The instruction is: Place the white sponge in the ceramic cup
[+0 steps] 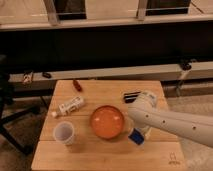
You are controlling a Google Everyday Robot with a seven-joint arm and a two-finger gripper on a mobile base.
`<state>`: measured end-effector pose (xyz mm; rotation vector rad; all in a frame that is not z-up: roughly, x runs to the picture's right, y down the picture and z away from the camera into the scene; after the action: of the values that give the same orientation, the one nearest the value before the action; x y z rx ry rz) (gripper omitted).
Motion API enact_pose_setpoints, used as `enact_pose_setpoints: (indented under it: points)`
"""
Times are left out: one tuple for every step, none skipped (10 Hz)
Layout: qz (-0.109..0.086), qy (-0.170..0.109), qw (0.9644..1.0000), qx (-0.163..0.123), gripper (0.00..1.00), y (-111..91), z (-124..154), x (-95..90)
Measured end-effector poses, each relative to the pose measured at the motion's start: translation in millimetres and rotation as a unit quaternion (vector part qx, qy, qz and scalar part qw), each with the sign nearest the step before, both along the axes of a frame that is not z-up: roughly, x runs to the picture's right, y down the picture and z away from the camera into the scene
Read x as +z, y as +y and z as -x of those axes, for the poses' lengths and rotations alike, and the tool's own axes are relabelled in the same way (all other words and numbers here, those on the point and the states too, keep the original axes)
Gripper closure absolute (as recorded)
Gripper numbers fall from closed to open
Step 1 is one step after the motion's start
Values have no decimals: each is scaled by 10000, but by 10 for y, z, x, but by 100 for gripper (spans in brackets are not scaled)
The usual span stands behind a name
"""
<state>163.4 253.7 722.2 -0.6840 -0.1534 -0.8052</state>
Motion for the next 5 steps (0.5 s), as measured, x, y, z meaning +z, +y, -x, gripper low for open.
enact_pose_setpoints:
  points:
    - [4,-27,10000,-39,100,-32,84,-17]
    - [38,-48,10000,-46,100,-79,185,-87]
    - [42,-88,9999,-65,100,-137,276,-162]
    - [67,-133,9999,-74,100,-173,365,-238]
    - [116,-185,9997,-61,100,-194,453,-302]
